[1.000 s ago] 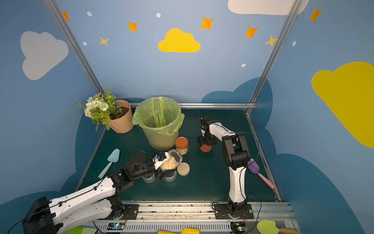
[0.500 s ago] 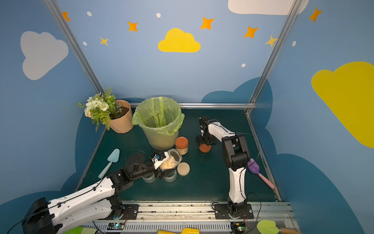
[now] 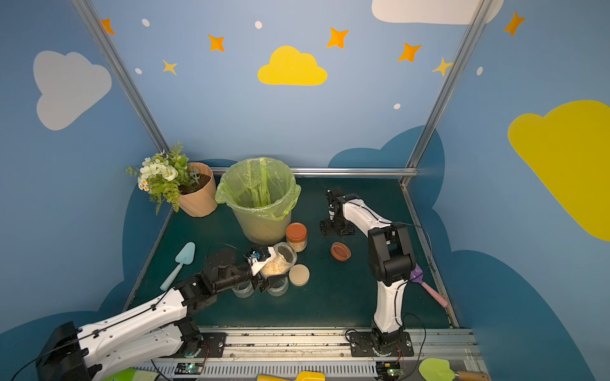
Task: Empty expired oatmeal from jars
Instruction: Place the lid at the center of the board, then pour the expired oatmeal into the trash bin.
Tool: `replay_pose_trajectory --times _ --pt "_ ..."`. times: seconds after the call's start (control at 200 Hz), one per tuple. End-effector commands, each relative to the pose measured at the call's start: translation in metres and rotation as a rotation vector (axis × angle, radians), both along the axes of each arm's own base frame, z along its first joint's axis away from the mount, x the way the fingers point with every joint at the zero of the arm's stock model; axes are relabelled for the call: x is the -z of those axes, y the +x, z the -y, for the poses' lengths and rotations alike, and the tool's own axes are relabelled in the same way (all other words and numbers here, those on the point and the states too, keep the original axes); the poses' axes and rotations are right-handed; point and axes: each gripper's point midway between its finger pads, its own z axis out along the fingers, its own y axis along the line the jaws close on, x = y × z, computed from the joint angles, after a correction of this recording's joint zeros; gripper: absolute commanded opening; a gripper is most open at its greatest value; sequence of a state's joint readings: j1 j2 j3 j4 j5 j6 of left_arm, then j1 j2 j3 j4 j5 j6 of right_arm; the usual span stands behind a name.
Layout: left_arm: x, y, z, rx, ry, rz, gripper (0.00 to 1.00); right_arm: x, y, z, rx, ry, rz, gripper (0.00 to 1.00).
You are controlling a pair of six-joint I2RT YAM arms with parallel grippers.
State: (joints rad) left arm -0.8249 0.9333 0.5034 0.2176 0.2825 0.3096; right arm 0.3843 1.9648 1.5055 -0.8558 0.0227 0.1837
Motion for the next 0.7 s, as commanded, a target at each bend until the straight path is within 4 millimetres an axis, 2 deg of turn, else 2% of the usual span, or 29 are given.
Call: replay_pose_trajectory --times 0.0,0.315,0.441,0.561,0.696 --pt "-0.047 0.001 0.005 0.015 -0.111 0.084 0.03 0.001 0.002 0.001 0.0 -0.014 0.007 0.94" --pt "-0.048 0.002 0.003 -0.001 -0.104 0.08 0.03 -0.013 0.008 -0.006 -0.002 0.037 0.032 0.97" --pt "-0.048 0.005 -0.001 -0.029 -0.102 0.077 0.03 -0.027 0.007 -0.013 -0.013 0.08 0.055 0.97" --pt "-0.053 0.014 -0.01 -0.102 -0.094 0.087 0.03 -0.055 0.005 -0.018 -0.022 0.134 0.11 0.97" --pt "-0.067 0.023 -0.02 -0.162 -0.091 0.095 0.03 -0.104 -0.002 -0.035 -0.051 0.285 0.211 0.97"
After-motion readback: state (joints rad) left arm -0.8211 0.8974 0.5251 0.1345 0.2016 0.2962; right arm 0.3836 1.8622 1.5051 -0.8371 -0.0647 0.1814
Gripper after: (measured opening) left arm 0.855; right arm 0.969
